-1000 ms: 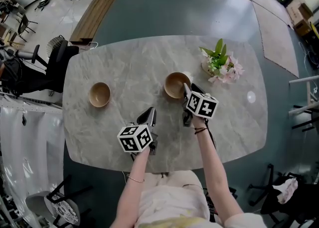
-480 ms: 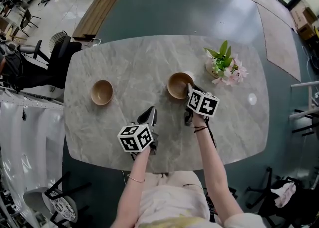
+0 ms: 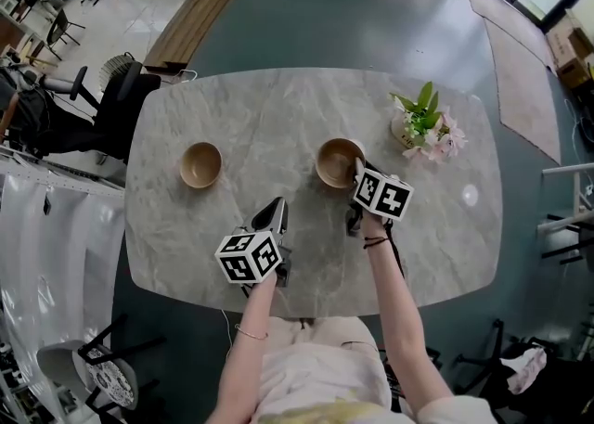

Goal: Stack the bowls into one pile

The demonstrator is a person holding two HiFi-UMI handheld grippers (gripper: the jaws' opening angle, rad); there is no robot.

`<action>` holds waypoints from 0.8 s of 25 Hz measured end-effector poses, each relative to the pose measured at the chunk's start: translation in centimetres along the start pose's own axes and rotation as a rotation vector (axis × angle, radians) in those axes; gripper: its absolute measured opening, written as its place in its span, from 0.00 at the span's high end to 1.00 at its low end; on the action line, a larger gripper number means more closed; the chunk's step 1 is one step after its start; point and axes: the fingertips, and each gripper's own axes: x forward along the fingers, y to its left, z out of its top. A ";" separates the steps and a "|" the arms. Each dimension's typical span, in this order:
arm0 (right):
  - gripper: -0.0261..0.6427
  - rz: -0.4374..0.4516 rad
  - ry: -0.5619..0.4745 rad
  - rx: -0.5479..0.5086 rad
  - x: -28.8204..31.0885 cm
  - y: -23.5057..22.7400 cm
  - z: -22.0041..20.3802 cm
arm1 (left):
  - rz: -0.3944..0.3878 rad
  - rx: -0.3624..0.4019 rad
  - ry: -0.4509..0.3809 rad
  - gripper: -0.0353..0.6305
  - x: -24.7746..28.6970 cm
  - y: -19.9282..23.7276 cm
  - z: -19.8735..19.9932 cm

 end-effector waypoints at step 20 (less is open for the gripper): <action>0.92 0.130 0.006 -0.008 0.5 11.7 -2.1 | 0.046 -0.023 -0.079 0.95 -6.6 6.4 3.3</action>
